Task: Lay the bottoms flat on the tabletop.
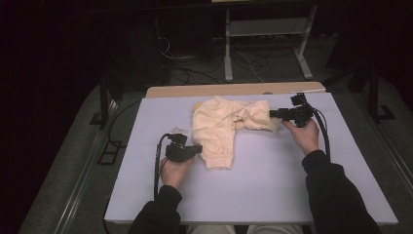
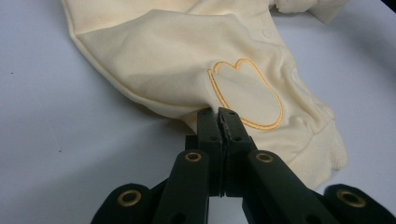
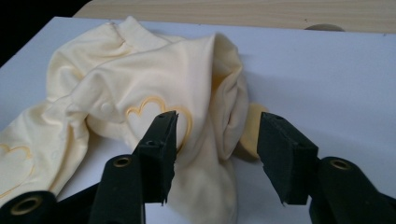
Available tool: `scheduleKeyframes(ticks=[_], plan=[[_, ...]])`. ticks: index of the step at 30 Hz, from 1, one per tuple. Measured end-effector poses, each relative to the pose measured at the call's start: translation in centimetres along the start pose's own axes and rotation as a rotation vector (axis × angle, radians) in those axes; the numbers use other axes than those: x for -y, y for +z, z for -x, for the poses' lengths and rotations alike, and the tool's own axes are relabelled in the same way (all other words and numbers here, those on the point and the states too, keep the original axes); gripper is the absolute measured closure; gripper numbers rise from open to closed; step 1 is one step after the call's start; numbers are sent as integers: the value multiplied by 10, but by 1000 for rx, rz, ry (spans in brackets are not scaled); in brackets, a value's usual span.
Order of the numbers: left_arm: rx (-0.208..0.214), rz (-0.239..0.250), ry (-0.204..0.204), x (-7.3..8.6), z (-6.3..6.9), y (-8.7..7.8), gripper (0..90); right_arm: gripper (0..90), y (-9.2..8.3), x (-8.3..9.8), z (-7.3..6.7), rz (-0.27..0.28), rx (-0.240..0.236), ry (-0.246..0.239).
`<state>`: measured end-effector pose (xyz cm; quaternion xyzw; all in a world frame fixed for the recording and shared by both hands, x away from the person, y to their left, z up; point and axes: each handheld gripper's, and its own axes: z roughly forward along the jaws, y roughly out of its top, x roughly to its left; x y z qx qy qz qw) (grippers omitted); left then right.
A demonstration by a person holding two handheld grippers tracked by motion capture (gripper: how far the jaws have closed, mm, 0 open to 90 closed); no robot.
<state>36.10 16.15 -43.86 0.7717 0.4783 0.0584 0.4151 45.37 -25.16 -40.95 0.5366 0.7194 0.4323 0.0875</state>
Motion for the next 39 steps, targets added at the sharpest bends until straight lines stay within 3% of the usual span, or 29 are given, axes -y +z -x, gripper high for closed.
scheduleKeyframes(ticks=[9,14,16,19,22,25,30,39], plan=[[3,-3,0,0,0,0,876,397,-3,19,-1,-14,-52,-43],[5,-6,0,0,0,1,876,389,4,26,1,-52,-29,-51],[5,-6,0,0,0,0,876,455,10,27,1,-83,-17,-54],[6,-7,2,0,0,0,876,684,15,30,-1,-112,-28,-68],[6,-6,1,0,0,0,876,750,14,30,-5,-132,-45,-66],[7,-6,2,0,0,-1,876,759,8,30,-7,-149,-103,-25],[8,-3,5,0,1,-2,876,761,-10,29,-21,-178,-193,-6],[11,-3,6,1,2,-6,876,761,-41,40,-48,-226,-316,-26]])
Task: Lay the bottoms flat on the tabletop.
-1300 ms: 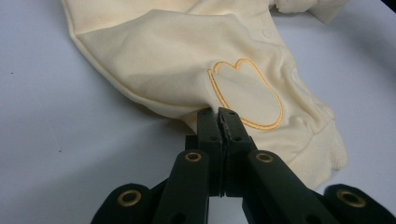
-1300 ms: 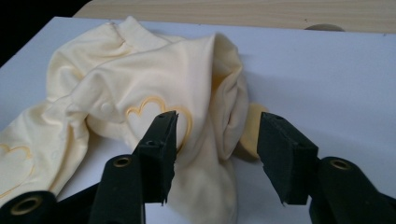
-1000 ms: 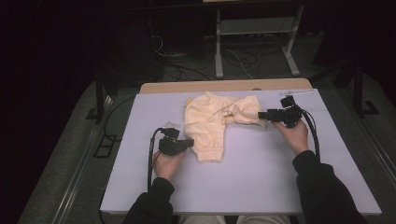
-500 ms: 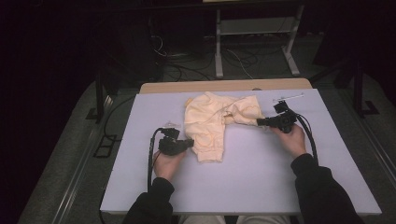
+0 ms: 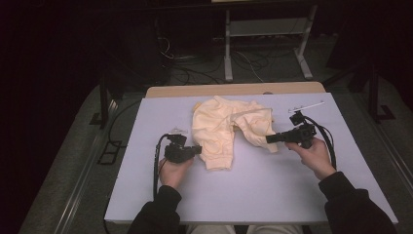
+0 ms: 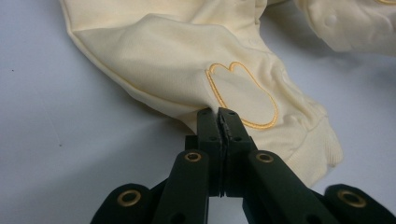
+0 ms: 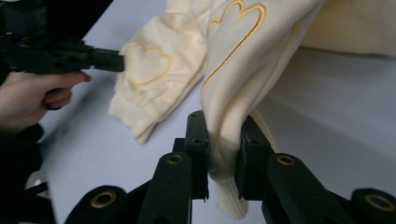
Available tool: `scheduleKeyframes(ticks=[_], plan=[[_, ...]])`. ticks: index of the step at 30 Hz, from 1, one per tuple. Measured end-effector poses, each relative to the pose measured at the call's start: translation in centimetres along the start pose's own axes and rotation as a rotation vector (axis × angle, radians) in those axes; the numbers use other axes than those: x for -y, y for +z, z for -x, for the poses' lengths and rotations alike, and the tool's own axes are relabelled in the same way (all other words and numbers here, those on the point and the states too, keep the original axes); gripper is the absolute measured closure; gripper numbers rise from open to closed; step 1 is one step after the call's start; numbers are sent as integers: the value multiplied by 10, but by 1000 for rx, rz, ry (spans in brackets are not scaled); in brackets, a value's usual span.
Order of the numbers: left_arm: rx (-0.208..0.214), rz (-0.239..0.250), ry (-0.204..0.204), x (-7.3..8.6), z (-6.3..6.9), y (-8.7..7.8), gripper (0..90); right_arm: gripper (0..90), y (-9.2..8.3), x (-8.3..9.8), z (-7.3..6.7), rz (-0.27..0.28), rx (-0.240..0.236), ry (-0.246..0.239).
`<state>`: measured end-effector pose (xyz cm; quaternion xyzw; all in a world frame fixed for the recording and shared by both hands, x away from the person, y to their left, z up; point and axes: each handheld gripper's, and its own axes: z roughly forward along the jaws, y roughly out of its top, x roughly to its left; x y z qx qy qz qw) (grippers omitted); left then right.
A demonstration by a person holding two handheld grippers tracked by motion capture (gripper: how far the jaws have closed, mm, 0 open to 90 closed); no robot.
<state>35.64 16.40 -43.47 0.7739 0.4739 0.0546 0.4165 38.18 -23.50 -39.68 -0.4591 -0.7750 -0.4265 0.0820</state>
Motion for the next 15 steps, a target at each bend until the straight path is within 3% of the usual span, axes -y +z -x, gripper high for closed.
scheduleKeyframes(ticks=[11,15], plan=[[8,1,-17,3,-3,-10,876,761,-11,24,-17,-35,-162,108],[12,-1,-17,4,-3,-12,876,761,-9,35,-24,-59,-204,122]])
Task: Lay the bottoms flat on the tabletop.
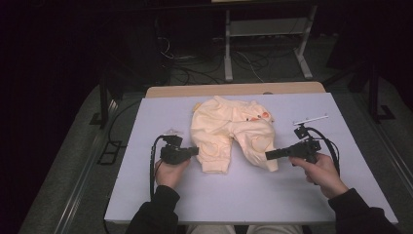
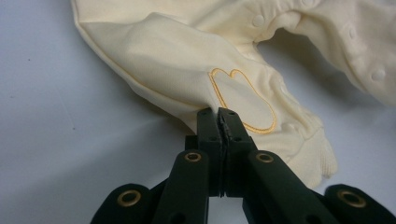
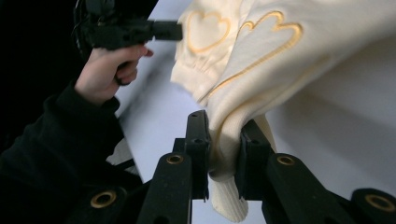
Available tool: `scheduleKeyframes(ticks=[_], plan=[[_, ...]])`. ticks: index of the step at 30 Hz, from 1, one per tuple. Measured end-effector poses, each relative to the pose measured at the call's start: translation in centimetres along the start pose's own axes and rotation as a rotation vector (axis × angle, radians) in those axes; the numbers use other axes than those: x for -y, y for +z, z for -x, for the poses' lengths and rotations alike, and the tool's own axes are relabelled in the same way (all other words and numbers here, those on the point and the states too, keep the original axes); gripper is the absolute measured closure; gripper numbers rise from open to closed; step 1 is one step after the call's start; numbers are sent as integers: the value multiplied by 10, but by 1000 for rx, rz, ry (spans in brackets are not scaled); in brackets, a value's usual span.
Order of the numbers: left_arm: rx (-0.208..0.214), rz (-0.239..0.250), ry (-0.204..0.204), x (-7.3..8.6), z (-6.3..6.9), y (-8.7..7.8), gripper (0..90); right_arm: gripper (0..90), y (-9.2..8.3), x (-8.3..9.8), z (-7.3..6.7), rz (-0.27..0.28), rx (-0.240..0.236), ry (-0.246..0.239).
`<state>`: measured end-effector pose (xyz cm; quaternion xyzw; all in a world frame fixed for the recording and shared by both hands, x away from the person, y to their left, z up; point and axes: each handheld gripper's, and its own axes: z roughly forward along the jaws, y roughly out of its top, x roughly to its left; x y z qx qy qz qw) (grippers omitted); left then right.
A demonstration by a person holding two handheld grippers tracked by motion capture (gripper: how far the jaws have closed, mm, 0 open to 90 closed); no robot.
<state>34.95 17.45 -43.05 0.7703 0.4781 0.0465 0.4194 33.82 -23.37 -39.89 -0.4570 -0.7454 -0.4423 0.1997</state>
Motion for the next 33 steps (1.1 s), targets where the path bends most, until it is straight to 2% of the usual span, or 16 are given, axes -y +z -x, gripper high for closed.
scheduleKeyframes(ticks=[4,8,13,15,18,23,29,33], plan=[[1,-10,4,1,0,-1,874,760,7,8,1,-21,22,-11],[-5,-20,9,1,0,1,874,757,11,9,8,-25,113,-46],[-12,-25,14,1,0,4,874,755,16,8,17,2,271,-129],[-16,-26,16,0,-1,5,874,754,18,7,19,11,293,-133],[-21,-29,25,0,-2,7,874,752,20,4,21,16,366,-180],[-34,-34,41,-2,-3,9,875,749,22,-1,33,24,455,-183],[-46,-41,46,-3,-7,14,875,717,24,-4,45,36,471,-148],[-51,-41,52,-3,-6,14,873,569,21,-3,41,36,478,-146]])
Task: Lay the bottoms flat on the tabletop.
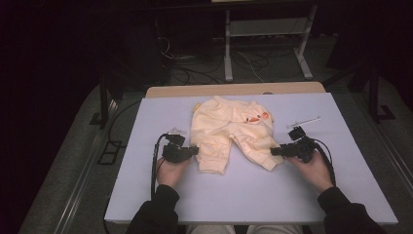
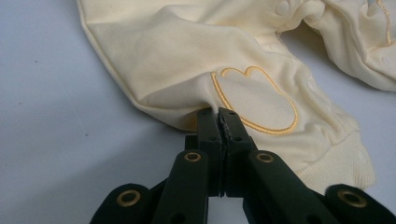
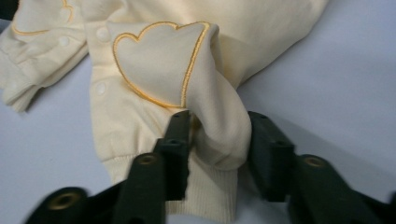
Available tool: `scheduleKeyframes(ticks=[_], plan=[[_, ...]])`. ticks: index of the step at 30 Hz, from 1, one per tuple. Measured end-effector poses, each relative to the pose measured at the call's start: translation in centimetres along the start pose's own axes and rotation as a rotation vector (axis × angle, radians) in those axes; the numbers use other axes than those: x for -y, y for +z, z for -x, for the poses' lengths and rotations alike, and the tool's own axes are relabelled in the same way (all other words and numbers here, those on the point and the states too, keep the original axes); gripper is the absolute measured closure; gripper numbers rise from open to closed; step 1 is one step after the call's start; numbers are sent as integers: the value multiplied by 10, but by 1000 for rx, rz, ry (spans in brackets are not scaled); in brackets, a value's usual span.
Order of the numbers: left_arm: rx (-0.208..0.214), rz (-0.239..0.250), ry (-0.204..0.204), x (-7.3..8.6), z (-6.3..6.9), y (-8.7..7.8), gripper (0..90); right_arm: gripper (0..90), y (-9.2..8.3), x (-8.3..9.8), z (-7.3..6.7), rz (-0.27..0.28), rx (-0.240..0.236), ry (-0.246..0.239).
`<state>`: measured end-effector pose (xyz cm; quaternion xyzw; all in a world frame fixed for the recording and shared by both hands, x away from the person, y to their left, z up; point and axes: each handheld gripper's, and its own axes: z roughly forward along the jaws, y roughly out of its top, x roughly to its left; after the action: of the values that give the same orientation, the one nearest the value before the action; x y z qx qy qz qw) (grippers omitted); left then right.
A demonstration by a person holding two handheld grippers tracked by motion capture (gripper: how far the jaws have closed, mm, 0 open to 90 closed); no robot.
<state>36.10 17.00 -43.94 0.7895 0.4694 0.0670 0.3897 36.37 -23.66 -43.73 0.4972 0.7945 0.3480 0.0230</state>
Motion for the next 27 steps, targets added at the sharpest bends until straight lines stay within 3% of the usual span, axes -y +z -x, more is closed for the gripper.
scheduleKeyframes(ticks=[4,7,11,17,22,27], plan=[[1,1,-2,0,0,0,873,456,-14,-1,-1,43,-70,4],[1,-2,-4,0,0,0,873,406,-25,-2,-9,77,-84,-16],[3,0,-10,0,-1,0,873,390,-32,-5,-23,108,-128,-44],[-2,2,-6,0,-2,-2,873,385,-36,-9,-46,136,-157,-105],[-2,4,-11,0,-3,-2,873,397,-23,-8,-63,72,-187,-167],[0,9,-19,0,-4,-3,873,433,-4,-4,-70,-21,-157,-225]])
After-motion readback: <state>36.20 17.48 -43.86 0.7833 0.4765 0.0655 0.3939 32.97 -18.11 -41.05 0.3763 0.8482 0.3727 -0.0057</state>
